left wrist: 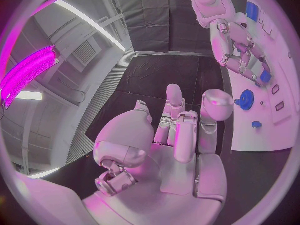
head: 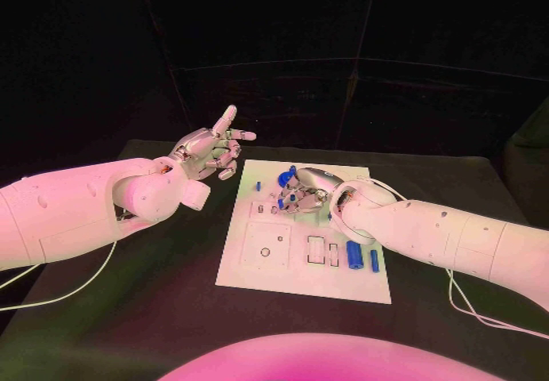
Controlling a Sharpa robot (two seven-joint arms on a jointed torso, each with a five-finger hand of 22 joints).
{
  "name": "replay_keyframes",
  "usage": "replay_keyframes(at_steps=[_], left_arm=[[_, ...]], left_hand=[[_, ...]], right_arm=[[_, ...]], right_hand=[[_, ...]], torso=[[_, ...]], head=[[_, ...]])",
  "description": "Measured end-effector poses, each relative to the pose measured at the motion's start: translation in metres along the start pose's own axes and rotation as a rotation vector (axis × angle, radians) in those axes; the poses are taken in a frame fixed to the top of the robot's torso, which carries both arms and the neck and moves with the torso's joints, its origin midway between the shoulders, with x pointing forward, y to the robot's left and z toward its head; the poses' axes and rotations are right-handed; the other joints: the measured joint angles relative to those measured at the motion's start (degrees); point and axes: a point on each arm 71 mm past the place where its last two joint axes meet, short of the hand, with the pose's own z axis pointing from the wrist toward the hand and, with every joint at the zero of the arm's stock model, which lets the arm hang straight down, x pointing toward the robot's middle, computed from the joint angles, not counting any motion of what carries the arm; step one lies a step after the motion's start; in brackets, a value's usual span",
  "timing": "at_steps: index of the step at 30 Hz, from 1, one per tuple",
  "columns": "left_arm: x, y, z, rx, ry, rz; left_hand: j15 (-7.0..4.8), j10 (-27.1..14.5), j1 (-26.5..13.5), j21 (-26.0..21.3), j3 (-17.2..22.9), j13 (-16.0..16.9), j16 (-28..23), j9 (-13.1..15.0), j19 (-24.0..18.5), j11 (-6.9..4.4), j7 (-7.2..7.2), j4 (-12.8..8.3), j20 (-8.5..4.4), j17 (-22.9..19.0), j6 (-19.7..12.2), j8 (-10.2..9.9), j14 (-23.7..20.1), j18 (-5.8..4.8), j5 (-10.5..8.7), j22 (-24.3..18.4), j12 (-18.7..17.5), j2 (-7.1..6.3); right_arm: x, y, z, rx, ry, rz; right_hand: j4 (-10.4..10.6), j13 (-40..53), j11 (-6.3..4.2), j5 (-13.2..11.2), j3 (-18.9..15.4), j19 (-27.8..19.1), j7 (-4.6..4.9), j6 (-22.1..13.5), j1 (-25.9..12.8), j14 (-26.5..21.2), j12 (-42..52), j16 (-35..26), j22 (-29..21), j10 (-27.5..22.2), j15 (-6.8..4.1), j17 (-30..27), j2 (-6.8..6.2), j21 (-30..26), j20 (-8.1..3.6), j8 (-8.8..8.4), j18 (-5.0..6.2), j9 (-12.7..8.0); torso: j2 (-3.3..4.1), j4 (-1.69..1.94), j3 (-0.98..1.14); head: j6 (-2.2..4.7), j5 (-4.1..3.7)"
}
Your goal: Assemble the parts on the task board
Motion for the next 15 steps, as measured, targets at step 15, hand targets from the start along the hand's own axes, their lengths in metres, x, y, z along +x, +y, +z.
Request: replay_keyframes(at_steps=[15], left_arm=[[0.0005,0.0001,0.0004,0.0,0.001,0.0]], left_hand=[[0.0,0.0,0.1,0.0,0.0,0.0,0.0,0.0,0.0,0.0,0.0,0.0,0.0,0.0,0.0,0.0,0.0,0.0,0.0,0.0,0.0,-0.14]], right_arm=[[0.0018,0.0008,0.0024,0.007,0.005,-0.031]], right_hand=[[0.0,0.0,0.0,0.0,0.0,0.0,-0.04,-0.1,-0.1,0.0,0.0,0.0,0.0,0.0,0.0,0.0,-0.03,0.0,0.0,-0.06,0.0,0.1]], torso=[[0.01,0.0,0.0]], head=[[-0.3,0.02]])
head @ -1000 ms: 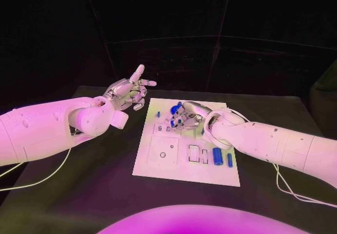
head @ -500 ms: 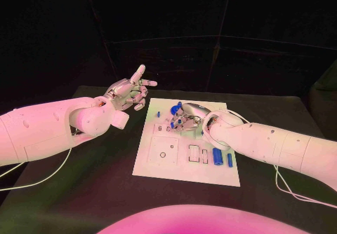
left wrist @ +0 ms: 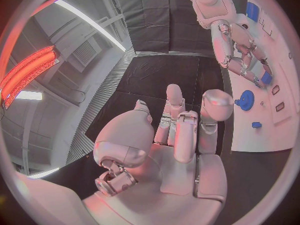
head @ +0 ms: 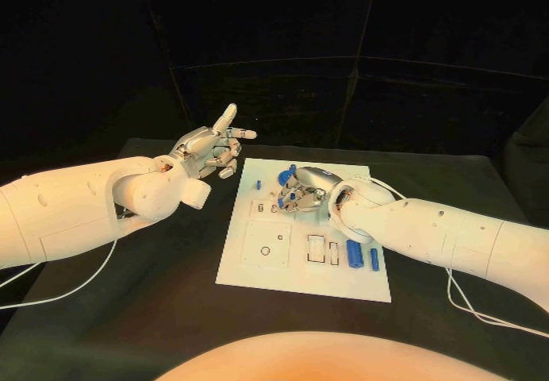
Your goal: Assemble the parts on the task board
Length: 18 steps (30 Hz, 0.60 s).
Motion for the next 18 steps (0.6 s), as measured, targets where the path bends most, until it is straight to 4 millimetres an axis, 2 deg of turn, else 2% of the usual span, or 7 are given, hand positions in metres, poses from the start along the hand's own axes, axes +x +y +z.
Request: replay_keyframes(at_steps=[18], left_arm=[[0.0005,0.0002,0.0009,-0.001,0.001,0.0]], left_hand=[[0.0,0.0,0.0,0.0,-0.2,0.0,0.0,0.0,0.0,0.0,0.0,-0.2,0.0,0.0,0.0,0.0,0.0,0.0,0.0,0.0,0.0,0.0]], right_arm=[[0.0043,0.0007,0.0017,0.013,0.027,-0.027]], right_hand=[[0.0,0.0,0.0,-0.2,0.0,0.0,0.19,0.0,-0.1,0.0,-0.3,0.0,0.0,0.0,0.0,0.0,-0.07,0.0,0.0,-0.07,0.0,0.0]], torso=[[0.0,0.01,0.01]], head=[[-0.3,0.02]])
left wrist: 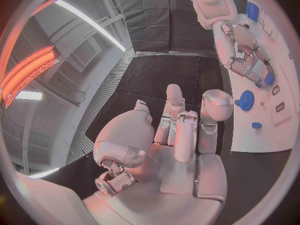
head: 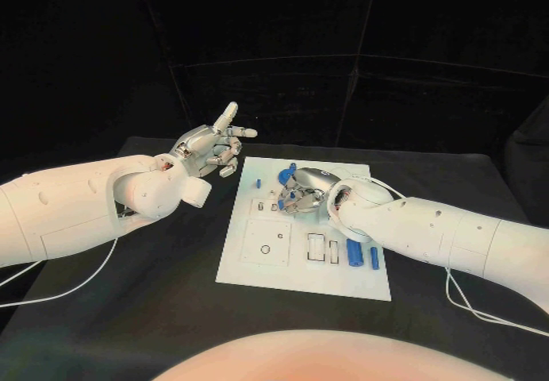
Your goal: Assemble the parts on the task board
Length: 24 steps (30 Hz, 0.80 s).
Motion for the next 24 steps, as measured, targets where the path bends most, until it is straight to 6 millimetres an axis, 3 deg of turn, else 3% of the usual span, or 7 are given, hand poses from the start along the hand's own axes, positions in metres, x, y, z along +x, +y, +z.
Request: replay_keyframes(at_steps=[24], left_arm=[[-0.0005,0.0001,0.0009,0.0,-0.002,0.001]], left_hand=[[0.0,-0.2,0.5,-0.4,-0.2,0.0,0.0,0.0,-0.2,0.21,0.21,-0.2,0.16,0.0,-0.2,0.0,0.0,0.0,0.0,-0.5,0.0,-0.02]], right_arm=[[0.0002,-0.0027,-0.0004,0.02,0.016,-0.017]], right_hand=[[0.2,0.0,0.21,-0.2,0.2,0.0,-0.12,0.1,-0.1,0.0,0.0,0.0,0.0,-0.2,0.0,0.0,-0.15,0.0,0.0,0.07,0.0,0.0]], torso=[[-0.03,-0.02,0.0]], head=[[-0.22,-0.08]])
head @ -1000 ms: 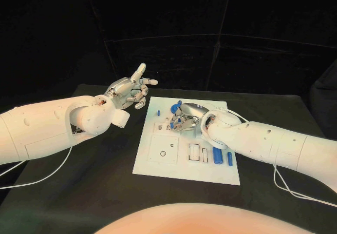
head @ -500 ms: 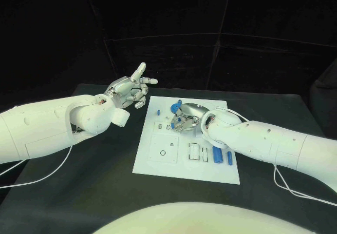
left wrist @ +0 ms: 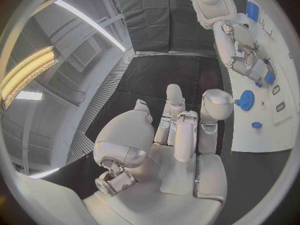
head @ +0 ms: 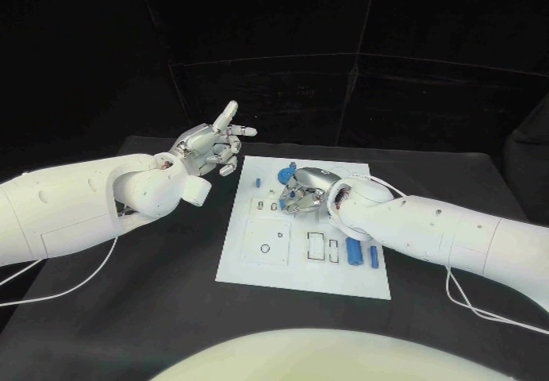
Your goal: Assemble the parts on the task board
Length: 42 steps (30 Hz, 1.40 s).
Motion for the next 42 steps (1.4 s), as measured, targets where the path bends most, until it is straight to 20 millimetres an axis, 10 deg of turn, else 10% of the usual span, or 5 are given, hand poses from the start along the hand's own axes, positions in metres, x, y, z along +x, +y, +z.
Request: replay_keyframes(at_steps=[42], left_arm=[[-0.0019,0.0005,0.0004,-0.008,-0.003,0.001]], left_hand=[[0.0,0.0,0.5,0.0,0.0,0.0,0.0,0.0,0.0,0.0,0.0,0.0,0.0,0.0,0.0,-0.2,0.0,0.0,0.0,0.0,0.0,-0.01]], right_arm=[[0.0019,0.0017,-0.0005,-0.001,0.01,-0.007]], right_hand=[[0.6,-1.2,0.81,-0.5,0.9,0.0,1.26,-3.3,-1.2,0.0,-2.5,0.0,0.0,-1.6,0.42,0.0,-1.66,0.0,0.41,-0.21,-0.01,-0.2]], torso=[[-0.02,0.01,-0.01]], head=[[-0.22,-0.13]])
